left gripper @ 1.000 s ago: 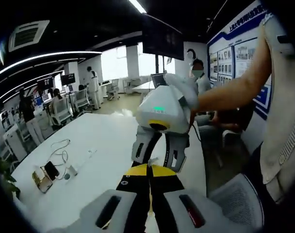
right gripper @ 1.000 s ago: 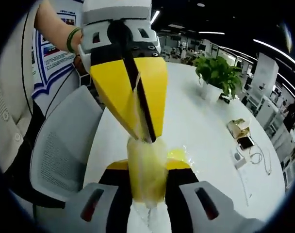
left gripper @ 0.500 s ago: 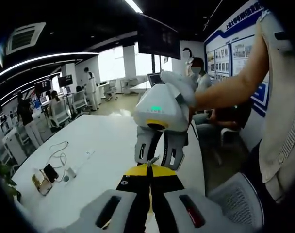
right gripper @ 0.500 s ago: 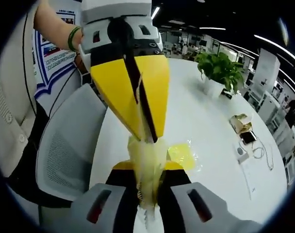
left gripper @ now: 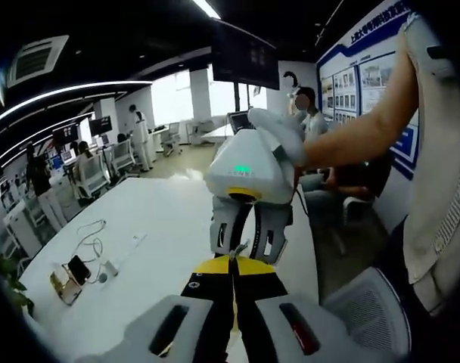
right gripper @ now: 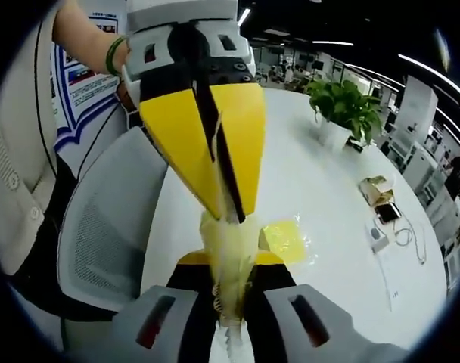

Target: Compare the silicone blocks by pressing each to a similar depth, holding the contact briefly, and releasing to observe deformation and rebound differences across the visible hardness samples.

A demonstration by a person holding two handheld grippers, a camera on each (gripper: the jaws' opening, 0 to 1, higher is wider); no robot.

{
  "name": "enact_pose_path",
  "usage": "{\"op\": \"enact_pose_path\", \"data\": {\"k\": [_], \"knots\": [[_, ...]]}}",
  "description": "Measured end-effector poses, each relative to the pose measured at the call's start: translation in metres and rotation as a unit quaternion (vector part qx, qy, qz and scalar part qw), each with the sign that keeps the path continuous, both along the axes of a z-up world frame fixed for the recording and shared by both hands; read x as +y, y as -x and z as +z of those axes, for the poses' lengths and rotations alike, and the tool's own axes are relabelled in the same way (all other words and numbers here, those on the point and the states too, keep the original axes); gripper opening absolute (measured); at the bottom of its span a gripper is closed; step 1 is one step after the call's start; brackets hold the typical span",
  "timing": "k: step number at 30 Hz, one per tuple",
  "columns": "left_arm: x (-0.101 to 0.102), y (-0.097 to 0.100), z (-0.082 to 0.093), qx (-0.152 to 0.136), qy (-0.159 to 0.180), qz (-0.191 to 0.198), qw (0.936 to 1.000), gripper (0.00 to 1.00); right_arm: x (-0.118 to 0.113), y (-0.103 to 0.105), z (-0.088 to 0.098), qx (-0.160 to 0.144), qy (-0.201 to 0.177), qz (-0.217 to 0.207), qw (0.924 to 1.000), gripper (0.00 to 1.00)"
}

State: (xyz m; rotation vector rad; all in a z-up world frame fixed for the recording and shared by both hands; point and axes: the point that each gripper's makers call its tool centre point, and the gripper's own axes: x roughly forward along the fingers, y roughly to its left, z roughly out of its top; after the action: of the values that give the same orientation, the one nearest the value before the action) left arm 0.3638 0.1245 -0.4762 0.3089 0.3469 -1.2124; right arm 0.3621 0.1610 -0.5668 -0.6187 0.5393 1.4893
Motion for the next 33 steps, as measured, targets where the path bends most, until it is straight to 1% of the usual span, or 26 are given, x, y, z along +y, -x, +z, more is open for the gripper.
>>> {"op": "enact_pose_path", "data": {"k": [1, 2, 4, 5, 6, 8, 9, 10, 11, 13, 14, 20, 21, 33], "knots": [[-0.0002, 0.0001, -0.0001, 0.000, 0.000, 0.000, 1.0000, 0.00, -0.0005, 0.0014, -0.0004, 0.004, 0.002, 0.001, 1.0000, 0.07], [-0.0003, 0.0002, -0.0001, 0.000, 0.000, 0.000, 1.0000, 0.00, -0.0007, 0.0015, -0.0004, -0.002, 0.000, 0.002, 1.0000, 0.07], [-0.0005, 0.0001, 0.0001, -0.002, -0.001, 0.000, 1.0000, 0.00, -0.0009, 0.0023, -0.0002, 0.003, 0.001, 0.002, 1.0000, 0.07], [-0.0006, 0.0002, 0.0002, -0.001, -0.001, -0.001, 1.0000, 0.00, -0.0009, 0.0014, 0.0001, -0.004, -0.001, 0.002, 1.0000, 0.07], [-0.0008, 0.0003, 0.0002, 0.001, -0.001, -0.001, 1.0000, 0.00, -0.0013, 0.0016, 0.0002, 0.002, 0.001, 0.001, 1.0000, 0.07], [-0.0012, 0.0004, 0.0003, 0.000, -0.001, -0.002, 1.0000, 0.00, -0.0015, 0.0006, 0.0004, -0.004, 0.000, 0.003, 1.0000, 0.07], [-0.0017, 0.0005, 0.0002, -0.001, -0.002, -0.002, 1.0000, 0.00, -0.0023, 0.0022, 0.0002, 0.004, 0.003, 0.004, 1.0000, 0.07], [-0.0018, 0.0005, 0.0003, -0.002, -0.003, -0.002, 1.0000, 0.00, -0.0023, 0.0020, 0.0003, -0.003, 0.001, 0.006, 1.0000, 0.07], [-0.0021, 0.0008, 0.0003, 0.000, -0.002, -0.002, 1.0000, 0.00, -0.0029, 0.0023, 0.0002, 0.002, 0.002, 0.004, 1.0000, 0.07], [-0.0022, 0.0004, 0.0001, -0.001, -0.003, -0.003, 1.0000, 0.00, -0.0030, 0.0018, 0.0000, -0.003, 0.003, 0.006, 1.0000, 0.08], [-0.0024, 0.0002, 0.0000, -0.001, -0.004, -0.003, 1.0000, 0.00, -0.0033, 0.0024, -0.0002, 0.003, 0.003, 0.004, 1.0000, 0.08], [-0.0033, 0.0007, 0.0001, -0.002, -0.006, -0.002, 1.0000, 0.00, -0.0029, 0.0024, -0.0004, 0.007, 0.003, 0.005, 1.0000, 0.08], [-0.0033, 0.0009, 0.0000, -0.002, -0.006, -0.002, 1.0000, 0.00, -0.0027, 0.0020, -0.0004, 0.004, 0.002, 0.005, 1.0000, 0.08], [-0.0036, 0.0031, -0.0005, -0.002, -0.009, -0.002, 1.0000, 0.00, -0.0034, 0.0040, -0.0012, 0.008, 0.006, 0.009, 0.9999, 0.08]]}}
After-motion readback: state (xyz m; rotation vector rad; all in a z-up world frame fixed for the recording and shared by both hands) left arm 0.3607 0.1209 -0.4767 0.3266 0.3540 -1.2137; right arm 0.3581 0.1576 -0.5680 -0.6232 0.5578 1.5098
